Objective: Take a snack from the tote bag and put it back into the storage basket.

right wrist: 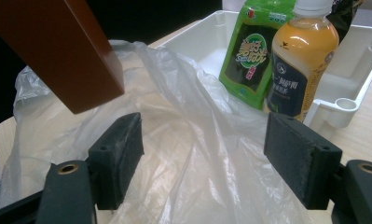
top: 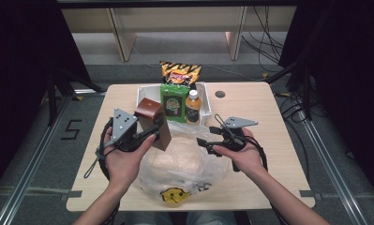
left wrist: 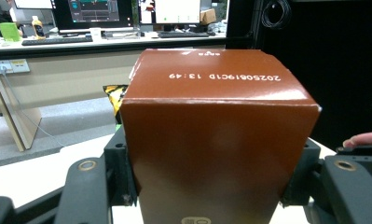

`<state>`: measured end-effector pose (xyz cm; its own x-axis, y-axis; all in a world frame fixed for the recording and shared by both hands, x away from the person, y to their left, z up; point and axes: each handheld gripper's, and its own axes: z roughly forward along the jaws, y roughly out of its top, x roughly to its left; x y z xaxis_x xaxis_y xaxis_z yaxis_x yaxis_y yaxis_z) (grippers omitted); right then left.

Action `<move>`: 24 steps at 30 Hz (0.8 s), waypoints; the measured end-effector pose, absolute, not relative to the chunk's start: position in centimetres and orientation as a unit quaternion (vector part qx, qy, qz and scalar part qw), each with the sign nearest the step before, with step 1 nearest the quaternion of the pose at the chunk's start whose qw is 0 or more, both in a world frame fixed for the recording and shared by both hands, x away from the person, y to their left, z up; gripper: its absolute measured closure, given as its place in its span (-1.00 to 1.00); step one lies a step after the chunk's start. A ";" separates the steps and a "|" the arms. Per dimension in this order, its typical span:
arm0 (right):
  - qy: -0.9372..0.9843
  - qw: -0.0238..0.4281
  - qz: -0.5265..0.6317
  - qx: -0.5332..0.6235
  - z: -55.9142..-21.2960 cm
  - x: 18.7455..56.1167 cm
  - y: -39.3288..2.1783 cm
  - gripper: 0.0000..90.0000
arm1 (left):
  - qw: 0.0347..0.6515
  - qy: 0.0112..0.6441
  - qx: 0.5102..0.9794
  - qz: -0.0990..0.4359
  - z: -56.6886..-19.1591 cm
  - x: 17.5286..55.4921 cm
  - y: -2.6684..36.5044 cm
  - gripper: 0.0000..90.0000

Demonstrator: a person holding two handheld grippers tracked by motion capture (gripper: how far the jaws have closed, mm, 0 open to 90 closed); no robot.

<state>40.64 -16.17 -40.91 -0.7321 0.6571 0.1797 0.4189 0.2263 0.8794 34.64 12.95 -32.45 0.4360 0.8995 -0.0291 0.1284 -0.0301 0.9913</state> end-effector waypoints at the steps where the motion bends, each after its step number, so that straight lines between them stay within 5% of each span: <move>1: 0.774 0.115 0.514 0.352 -40.9 40.6 -16.1 -0.36 | 0.565 0.407 0.631 0.341 -32.3 34.7 12.9 -0.17; 24: 0.782 0.115 0.510 0.338 -41.2 40.5 -16.0 -0.36 | 0.571 0.417 0.611 0.355 -30.4 36.7 13.3 -0.17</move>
<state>40.49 -16.02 -41.21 -0.7449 0.6465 0.1648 0.4113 0.2505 0.8764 36.71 13.33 -30.43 0.3992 0.9159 -0.0417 0.1044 -0.0002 0.9945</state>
